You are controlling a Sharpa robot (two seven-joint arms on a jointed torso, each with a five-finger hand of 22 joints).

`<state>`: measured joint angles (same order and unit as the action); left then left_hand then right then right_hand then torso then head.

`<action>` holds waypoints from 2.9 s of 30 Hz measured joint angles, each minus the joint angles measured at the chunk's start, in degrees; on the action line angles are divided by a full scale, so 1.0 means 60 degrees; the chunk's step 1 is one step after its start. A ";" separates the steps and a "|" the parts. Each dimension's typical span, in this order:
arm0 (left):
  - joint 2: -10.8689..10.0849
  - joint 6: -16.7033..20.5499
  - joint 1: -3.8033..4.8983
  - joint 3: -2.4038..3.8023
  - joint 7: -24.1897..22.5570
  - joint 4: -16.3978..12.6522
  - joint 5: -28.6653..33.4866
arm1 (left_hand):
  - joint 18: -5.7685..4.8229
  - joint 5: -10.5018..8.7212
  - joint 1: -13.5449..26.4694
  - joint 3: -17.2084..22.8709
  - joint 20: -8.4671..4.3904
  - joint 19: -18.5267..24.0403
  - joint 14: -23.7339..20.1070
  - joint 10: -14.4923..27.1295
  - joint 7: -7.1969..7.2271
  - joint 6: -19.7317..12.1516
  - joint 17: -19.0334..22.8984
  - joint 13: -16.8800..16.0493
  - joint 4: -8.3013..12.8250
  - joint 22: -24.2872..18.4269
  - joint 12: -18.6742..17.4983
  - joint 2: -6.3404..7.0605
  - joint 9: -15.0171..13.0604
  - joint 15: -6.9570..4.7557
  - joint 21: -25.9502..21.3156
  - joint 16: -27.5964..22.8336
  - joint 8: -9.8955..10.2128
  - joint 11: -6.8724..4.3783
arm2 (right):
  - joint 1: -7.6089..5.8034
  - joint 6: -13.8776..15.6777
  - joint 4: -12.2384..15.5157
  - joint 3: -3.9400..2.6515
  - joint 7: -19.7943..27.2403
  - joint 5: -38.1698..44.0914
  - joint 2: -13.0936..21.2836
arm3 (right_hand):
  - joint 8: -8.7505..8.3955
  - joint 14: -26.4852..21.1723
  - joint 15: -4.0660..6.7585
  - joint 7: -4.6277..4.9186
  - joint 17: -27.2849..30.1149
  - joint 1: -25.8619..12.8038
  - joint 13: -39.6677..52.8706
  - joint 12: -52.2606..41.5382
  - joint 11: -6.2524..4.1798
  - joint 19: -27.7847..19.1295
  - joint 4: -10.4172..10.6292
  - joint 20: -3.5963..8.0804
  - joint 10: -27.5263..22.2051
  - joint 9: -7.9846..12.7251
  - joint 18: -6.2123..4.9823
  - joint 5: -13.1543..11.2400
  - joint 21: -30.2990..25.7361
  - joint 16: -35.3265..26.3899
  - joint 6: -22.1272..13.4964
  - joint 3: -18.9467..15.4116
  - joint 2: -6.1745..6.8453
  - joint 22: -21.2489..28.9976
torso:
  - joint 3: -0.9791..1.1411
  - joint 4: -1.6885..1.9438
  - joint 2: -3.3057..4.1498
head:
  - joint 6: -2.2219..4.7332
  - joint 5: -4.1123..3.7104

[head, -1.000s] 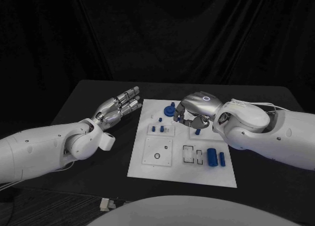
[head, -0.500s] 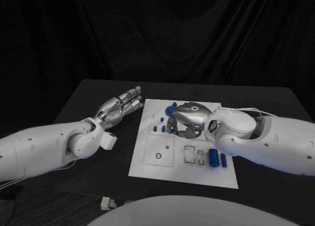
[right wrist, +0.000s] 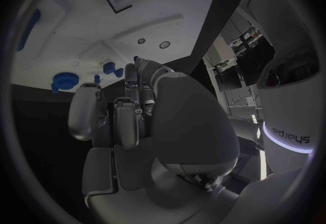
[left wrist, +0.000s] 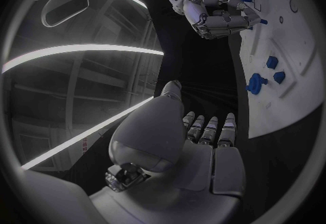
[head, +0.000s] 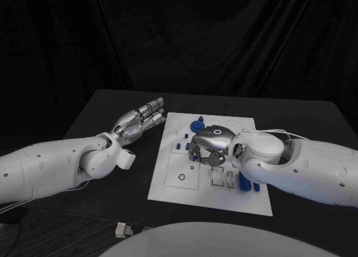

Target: Assemble the parts on the task board

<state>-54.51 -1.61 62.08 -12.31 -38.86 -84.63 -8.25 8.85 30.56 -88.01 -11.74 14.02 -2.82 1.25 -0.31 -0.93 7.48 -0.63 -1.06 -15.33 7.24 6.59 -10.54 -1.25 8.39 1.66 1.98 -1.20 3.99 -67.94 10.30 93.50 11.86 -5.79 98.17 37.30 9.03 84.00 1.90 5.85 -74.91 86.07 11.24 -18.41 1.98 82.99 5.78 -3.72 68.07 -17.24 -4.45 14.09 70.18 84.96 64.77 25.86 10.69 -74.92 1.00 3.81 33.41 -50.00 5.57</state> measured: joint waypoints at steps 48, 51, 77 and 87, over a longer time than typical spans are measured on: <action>0.0049 -0.0097 -0.0181 0.0000 0.0000 0.0079 0.0000 | 0.0001 0.0000 0.0000 0.0000 0.0035 -0.0035 0.0000 0.0001 -0.0034 -0.0034 0.0002 0.0000 0.0000 -0.0002 0.0000 0.0000 0.0003 0.0000 0.0000 0.0000 0.0004 -0.0001 | 0.0404 -0.0157 -0.0429 -0.0002 0.0025 0.0006 -0.0349 | -0.0013 0.0000 0.0000 -0.0019 0.0000 0.0001 0.0003 0.0036 0.0015 -0.0030 -0.0028 -0.0030 0.0015 0.0005 -0.0001 -0.0001 0.0001 -0.0039 -0.0018 0.0025 0.0002 -0.0004 | 0.0009 0.0000 0.0010 | 0.0000 0.0006; 0.0048 -0.0100 -0.0187 0.0000 0.0000 0.0083 0.0000 | 0.0001 0.0000 0.0000 0.0000 0.0035 -0.0035 0.0000 0.0001 -0.0034 -0.0034 0.0002 0.0000 0.0000 -0.0001 0.0000 0.0000 0.0003 0.0000 0.0000 0.0000 0.0004 -0.0001 | 0.0410 -0.0180 -0.0442 -0.0002 0.0026 0.0006 -0.0366 | -0.0029 0.0000 0.0000 -0.0020 0.0000 0.0001 0.0003 0.0036 0.0015 -0.0030 -0.0029 -0.0030 0.0015 0.0006 0.0000 -0.0001 -0.0016 -0.0039 -0.0019 0.0025 0.0002 -0.0004 | 0.0009 0.0000 0.0010 | 0.0000 -0.0016; 0.0050 -0.0113 -0.0214 0.0000 0.0000 0.0102 0.0000 | 0.0001 0.0000 -0.0044 0.0000 0.0035 -0.0035 0.0000 0.0001 -0.0068 0.0001 0.0003 0.0000 0.0000 -0.0002 0.0000 -0.0044 0.0003 0.0000 0.0000 0.0000 0.0004 -0.0001 | 0.0481 -0.0355 -0.0456 -0.0003 0.0016 0.0009 -0.0389 | -0.0036 0.0000 0.0000 -0.0036 0.0000 0.0001 0.0004 0.0036 0.0016 -0.0030 -0.0028 -0.0030 0.0016 0.0007 -0.0001 -0.0001 -0.0036 -0.0039 -0.0035 0.0024 0.0002 -0.0001 | 0.0006 0.0000 0.0007 | 0.0000 -0.0038; 0.0051 -0.0127 -0.0220 0.0000 0.0000 0.0105 0.0000 | 0.0001 0.0000 -0.0044 0.0000 0.0034 -0.0034 0.0000 0.0001 -0.0067 0.0000 0.0003 0.0000 0.0000 -0.0002 0.0000 -0.0044 0.0003 0.0000 0.0000 0.0000 0.0004 -0.0001 | 0.0520 -0.0425 -0.0485 -0.0009 0.0014 0.0010 -0.0406 | -0.0142 0.0000 0.0000 0.0055 0.0000 0.0001 -0.0007 0.0123 0.0050 -0.0065 -0.0028 -0.0065 -0.0017 0.0047 -0.0001 -0.0065 -0.0111 -0.0076 -0.0155 0.0024 0.0002 0.0000 | 0.0005 -0.0001 0.0009 | 0.0000 -0.0019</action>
<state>-54.20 -2.37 60.76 -12.31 -38.86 -84.01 -8.25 8.86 30.56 -88.28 -11.74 14.23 -3.03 1.24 -0.30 -1.33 7.48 -0.61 -1.06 -15.33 7.23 6.59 -10.81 -1.23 8.39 1.66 1.98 -1.17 3.99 -64.82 7.75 90.58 11.81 -5.71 98.22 34.87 8.18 84.00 1.90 6.18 -74.91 86.08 11.20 -17.67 2.29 82.60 5.61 -4.11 67.97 -16.96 -4.45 13.70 69.51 84.50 63.84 26.01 10.70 -74.92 1.03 3.80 33.47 -50.00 5.45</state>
